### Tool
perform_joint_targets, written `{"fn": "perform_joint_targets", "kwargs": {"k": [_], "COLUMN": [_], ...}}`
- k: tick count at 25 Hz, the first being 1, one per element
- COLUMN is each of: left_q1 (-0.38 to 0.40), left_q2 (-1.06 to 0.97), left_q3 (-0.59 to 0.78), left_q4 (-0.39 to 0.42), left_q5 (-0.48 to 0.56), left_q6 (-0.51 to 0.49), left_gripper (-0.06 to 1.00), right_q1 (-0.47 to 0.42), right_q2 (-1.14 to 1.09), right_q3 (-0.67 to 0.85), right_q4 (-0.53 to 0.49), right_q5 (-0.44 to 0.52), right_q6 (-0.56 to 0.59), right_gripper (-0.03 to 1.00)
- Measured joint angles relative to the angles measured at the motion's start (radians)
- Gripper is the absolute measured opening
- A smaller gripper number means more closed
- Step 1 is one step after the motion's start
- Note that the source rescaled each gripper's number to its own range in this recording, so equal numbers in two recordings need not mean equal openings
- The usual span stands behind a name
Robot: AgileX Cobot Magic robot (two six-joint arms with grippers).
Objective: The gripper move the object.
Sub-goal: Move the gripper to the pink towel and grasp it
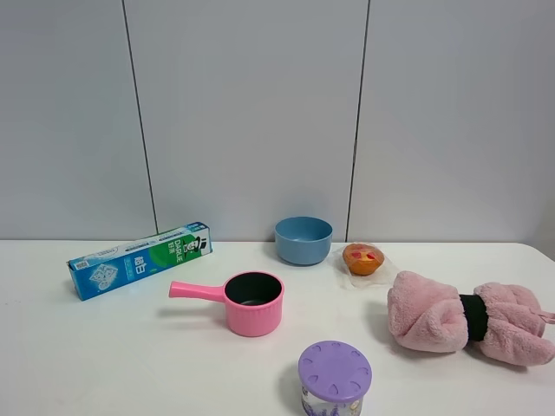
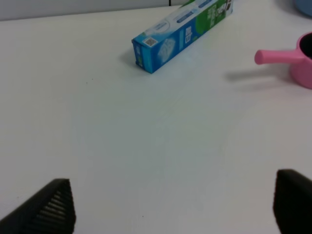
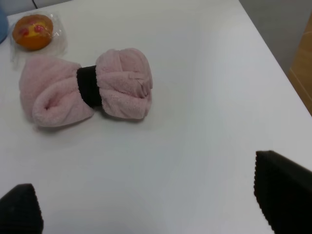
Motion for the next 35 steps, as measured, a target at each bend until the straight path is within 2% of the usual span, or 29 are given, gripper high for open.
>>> {"fn": "perform_joint_targets", "kwargs": {"k": [35], "left_q1": [0.000], "left_q2": [0.000], "left_q3": [0.000], "left_q4": [0.000], "left_q5": [0.000], "left_q6": [0.000], "left_gripper": [1.00], "right_q1": [0.000], "right_q2": [0.000], "right_q3": [0.000], "right_q4": [0.000], "right_q5": [0.000], "right_q6": [0.000], "right_gripper": [1.00]}}
